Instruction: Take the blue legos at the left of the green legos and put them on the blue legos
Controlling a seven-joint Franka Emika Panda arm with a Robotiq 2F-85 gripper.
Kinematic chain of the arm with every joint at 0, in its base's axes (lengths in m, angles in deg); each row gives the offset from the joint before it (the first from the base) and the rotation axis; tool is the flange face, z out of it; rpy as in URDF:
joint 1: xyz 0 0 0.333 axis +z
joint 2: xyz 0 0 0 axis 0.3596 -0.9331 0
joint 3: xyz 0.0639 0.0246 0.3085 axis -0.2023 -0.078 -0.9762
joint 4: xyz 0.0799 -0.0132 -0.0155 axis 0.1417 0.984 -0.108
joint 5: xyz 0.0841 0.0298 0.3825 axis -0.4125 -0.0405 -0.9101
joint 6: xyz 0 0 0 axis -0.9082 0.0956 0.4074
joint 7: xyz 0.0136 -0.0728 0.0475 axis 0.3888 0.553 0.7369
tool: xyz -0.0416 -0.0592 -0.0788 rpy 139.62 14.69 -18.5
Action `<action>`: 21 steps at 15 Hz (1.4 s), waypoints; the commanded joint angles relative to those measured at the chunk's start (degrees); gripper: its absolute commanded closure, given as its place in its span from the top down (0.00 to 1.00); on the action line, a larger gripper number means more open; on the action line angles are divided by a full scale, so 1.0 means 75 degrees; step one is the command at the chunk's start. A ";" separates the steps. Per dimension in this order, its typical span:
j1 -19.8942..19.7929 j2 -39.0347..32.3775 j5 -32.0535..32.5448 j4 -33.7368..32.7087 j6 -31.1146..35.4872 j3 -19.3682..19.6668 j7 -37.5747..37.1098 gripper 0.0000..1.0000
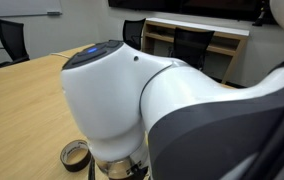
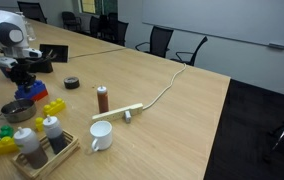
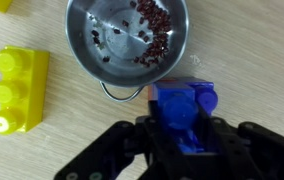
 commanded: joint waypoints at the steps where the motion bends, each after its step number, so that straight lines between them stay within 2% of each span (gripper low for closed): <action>1: -0.0044 -0.0245 -0.0267 -0.0060 -0.0331 -0.0099 0.0210 0.10; 2: -0.0049 -0.0251 -0.0291 -0.0069 -0.0391 -0.0114 0.0218 0.15; 3: -0.0073 -0.0253 -0.0350 -0.0072 -0.0427 -0.0147 0.0243 0.60; 4: -0.0084 -0.0255 -0.0393 -0.0071 -0.0461 -0.0164 0.0267 0.61; 9: -0.0013 -0.0237 -0.0420 -0.0084 -0.0512 -0.0092 0.0394 0.96; 11: 0.0010 -0.0191 -0.0391 -0.0051 -0.0498 -0.0063 0.0355 1.00; 21: 0.0000 0.0374 -0.0363 0.0044 -0.0555 -0.0023 0.0237 1.00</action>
